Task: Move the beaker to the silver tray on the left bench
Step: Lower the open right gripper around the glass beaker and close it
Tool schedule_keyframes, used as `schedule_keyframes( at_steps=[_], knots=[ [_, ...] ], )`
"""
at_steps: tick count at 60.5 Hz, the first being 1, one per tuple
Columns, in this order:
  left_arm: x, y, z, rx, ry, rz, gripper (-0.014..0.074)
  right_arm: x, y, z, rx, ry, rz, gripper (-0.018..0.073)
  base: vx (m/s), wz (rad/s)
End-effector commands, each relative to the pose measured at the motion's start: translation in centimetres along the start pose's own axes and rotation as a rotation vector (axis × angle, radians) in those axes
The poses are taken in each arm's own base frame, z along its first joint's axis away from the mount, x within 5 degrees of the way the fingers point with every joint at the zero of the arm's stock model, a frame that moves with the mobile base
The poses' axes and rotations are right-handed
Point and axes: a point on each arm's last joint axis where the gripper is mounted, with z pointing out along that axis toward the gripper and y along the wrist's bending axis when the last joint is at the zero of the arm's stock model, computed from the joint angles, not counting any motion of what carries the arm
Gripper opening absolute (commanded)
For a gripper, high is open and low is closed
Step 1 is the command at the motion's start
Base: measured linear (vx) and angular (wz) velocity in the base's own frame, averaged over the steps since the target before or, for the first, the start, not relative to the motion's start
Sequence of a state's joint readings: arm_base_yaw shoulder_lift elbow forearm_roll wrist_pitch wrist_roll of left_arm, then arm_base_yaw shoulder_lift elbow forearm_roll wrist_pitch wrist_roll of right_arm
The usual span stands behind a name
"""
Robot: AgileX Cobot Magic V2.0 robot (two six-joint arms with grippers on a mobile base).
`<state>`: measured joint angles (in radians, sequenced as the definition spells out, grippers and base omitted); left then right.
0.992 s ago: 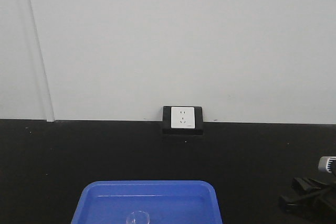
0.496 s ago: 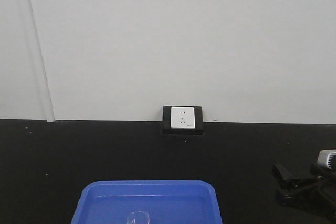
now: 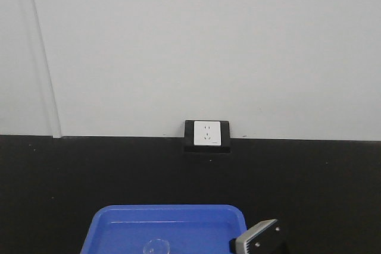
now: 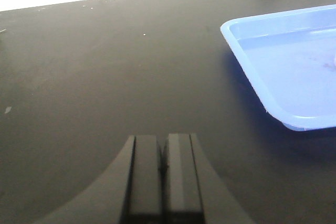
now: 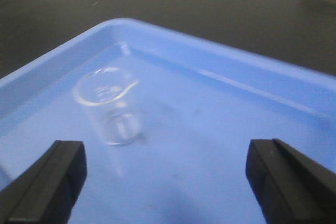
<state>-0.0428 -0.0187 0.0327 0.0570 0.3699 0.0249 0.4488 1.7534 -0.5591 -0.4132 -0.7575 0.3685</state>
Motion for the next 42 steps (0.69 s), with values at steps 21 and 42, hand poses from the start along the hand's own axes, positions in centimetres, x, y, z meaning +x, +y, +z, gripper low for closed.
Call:
schedule_keyframes(
  at_steps=[21,42],
  knots=[
    [-0.1,-0.1,0.2,0.007,-0.063,-0.002,0.0001,-1.3,2.9,7.6,-0.143,-0.102,-0.032,0.0631,0.00,0.00],
    [-0.1,-0.1,0.2,0.007,-0.063,-0.002,0.0001,-1.6,2.4,11.8,-0.149,-0.123,0.008,0.0581,0.00,0.00]
  ],
)
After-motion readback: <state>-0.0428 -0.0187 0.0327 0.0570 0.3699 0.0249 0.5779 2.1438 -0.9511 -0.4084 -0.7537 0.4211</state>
